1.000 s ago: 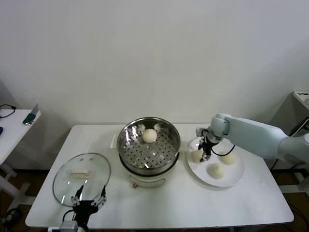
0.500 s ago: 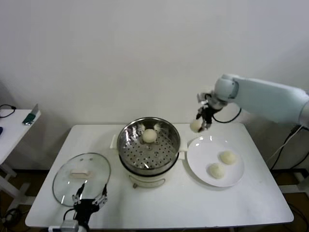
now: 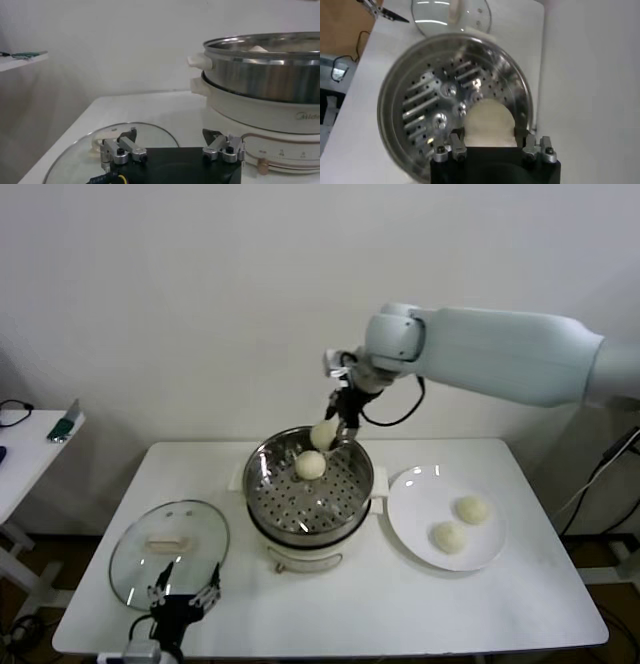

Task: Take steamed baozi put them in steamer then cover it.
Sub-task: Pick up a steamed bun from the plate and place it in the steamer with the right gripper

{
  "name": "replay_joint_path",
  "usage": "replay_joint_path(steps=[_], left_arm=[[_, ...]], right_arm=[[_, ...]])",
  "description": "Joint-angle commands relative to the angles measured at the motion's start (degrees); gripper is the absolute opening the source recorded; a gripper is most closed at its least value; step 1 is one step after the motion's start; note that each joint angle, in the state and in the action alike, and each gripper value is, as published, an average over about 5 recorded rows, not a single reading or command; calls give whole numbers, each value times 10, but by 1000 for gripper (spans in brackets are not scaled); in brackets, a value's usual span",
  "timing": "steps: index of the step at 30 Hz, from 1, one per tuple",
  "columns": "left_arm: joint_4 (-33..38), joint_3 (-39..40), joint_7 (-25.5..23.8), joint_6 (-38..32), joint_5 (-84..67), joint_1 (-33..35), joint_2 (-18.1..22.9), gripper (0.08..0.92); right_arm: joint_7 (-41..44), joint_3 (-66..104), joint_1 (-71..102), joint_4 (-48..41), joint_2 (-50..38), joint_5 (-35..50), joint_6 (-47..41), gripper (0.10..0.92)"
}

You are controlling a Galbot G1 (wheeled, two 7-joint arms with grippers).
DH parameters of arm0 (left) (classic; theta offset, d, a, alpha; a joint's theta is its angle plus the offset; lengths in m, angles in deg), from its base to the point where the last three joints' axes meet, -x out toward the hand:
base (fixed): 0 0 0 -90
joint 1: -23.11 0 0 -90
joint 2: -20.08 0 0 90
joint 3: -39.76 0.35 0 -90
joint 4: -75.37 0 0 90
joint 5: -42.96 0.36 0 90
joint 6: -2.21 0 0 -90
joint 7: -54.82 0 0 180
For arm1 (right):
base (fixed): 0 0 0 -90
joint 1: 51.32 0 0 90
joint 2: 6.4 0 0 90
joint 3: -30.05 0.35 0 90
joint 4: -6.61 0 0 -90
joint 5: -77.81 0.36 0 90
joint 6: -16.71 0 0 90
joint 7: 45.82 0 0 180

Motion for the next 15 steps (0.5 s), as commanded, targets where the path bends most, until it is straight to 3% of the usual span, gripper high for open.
replay_joint_path(steps=[1,15], left_arm=[[-1,0,0,-2,3,0,-1,823],[-2,3,-1,-2,4,-2,1,823]], right_arm=[[-28,-1,53,-12,95,12,-24,662],[-41,-10,134,-116,153,-40,-16,662]])
